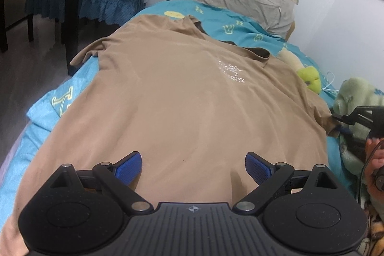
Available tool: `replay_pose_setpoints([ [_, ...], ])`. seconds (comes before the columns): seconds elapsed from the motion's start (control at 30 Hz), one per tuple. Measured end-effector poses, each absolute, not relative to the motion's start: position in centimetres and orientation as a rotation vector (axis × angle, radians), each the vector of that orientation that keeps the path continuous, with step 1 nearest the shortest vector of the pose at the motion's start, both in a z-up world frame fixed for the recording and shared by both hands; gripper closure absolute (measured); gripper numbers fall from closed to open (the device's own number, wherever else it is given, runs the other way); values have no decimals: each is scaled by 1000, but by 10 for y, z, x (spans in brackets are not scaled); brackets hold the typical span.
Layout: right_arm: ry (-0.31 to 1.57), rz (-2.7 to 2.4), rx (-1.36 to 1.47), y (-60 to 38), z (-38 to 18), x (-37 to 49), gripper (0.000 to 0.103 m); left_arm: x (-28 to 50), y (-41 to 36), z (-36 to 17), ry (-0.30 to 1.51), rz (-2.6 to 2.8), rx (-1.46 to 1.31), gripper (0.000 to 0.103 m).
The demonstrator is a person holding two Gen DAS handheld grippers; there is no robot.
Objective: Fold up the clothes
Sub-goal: 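Grasp the shirt sleeve with the right gripper while the left gripper hovers open, then lift the held sleeve with the right gripper, fold it across the shirt body, release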
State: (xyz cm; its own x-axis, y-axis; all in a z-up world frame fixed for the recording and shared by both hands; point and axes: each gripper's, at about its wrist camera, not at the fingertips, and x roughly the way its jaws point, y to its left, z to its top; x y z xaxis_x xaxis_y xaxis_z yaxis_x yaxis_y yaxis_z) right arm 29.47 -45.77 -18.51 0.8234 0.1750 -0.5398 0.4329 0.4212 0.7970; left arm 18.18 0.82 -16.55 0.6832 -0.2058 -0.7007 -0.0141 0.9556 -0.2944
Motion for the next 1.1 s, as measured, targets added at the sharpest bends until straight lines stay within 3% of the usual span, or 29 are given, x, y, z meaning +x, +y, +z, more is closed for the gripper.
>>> replay_pose_setpoints([
  [0.07,613,-184,1178,-458,-194,295,43,185,9,-169,825,-105,-293,8],
  [0.1,602,-185,1187,-459,-197,296,41,187,9,-171,831,-103,-295,8],
  [0.4,563,-179,1109,-456,-227,340,41,190,1,-176,823,-127,-259,8],
  [0.67,421,-192,1186,-475,-231,371,40,190,4,-175,799,-143,-283,8],
  [0.83,541,-142,967,-461,-228,400,42,189,1,-177,796,-148,-247,8],
  [0.87,550,-150,925,-459,-226,401,50,190,0,-177,795,-148,-238,8],
  [0.97,552,-171,833,-456,-214,402,93,191,-3,-178,793,-148,-218,8],
  [1.1,406,-178,685,-449,-179,387,96,188,-6,-178,787,-141,-191,8],
])
